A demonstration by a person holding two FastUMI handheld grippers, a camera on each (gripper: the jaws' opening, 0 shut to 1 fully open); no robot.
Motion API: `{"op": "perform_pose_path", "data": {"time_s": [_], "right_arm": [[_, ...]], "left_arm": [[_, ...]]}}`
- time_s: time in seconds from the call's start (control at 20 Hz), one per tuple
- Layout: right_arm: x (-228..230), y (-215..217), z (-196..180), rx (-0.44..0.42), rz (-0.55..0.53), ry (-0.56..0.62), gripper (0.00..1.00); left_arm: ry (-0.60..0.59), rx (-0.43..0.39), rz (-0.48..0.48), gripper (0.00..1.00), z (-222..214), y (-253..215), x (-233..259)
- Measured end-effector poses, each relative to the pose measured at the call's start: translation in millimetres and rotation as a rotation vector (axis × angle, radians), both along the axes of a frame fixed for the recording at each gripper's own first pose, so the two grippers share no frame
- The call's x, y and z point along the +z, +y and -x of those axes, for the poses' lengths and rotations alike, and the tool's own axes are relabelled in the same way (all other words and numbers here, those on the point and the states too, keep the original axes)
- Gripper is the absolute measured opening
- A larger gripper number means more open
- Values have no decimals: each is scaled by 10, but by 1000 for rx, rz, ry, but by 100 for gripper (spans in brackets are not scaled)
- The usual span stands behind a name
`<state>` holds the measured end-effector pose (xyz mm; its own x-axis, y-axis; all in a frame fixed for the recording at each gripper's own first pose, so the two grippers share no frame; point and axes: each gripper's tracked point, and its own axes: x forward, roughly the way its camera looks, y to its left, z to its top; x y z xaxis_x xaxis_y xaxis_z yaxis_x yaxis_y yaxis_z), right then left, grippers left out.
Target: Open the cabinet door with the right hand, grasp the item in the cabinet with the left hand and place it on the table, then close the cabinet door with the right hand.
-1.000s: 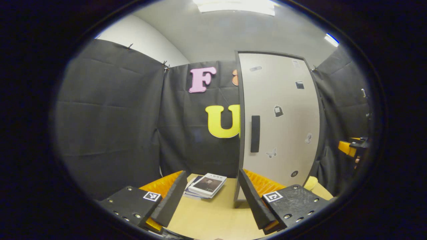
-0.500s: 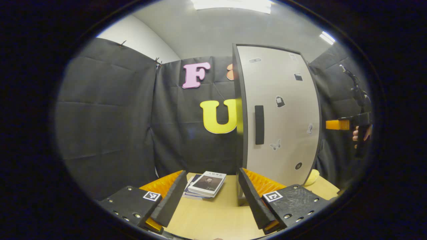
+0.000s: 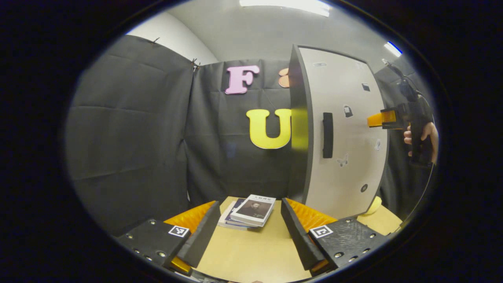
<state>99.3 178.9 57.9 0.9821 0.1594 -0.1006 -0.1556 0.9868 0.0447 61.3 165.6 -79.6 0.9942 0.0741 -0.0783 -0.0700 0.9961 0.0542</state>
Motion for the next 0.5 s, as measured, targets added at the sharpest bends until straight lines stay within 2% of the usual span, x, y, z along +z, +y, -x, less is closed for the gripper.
{"op": "perform_pose_path", "data": {"time_s": [0.1, 0.15, 0.25, 0.3, 0.35, 0.4, 0.5], "right_arm": [[6, 270, -45, 33, -20, 10, 96], [15, 396, -60, 47, -23, 11, 93], [21, 625, -96, 70, -12, 16, 93], [21, 737, -110, 81, -7, 17, 96], [13, 844, -130, 90, -4, 16, 93], [8, 936, -155, 97, 1, 12, 96], [-46, 1081, -210, 94, 18, 16, 93]], "left_arm": [[3, 12, 12, 95, -19, 183, -62], [4, 22, 12, 95, -26, 266, -85], [12, 35, 15, 92, -31, 413, -148], [19, 38, 22, 92, -37, 469, -193], [26, 37, 31, 92, -36, 509, -223], [30, 36, 38, 92, -40, 556, -257], [34, 38, 42, 92, -50, 656, -298]]}}
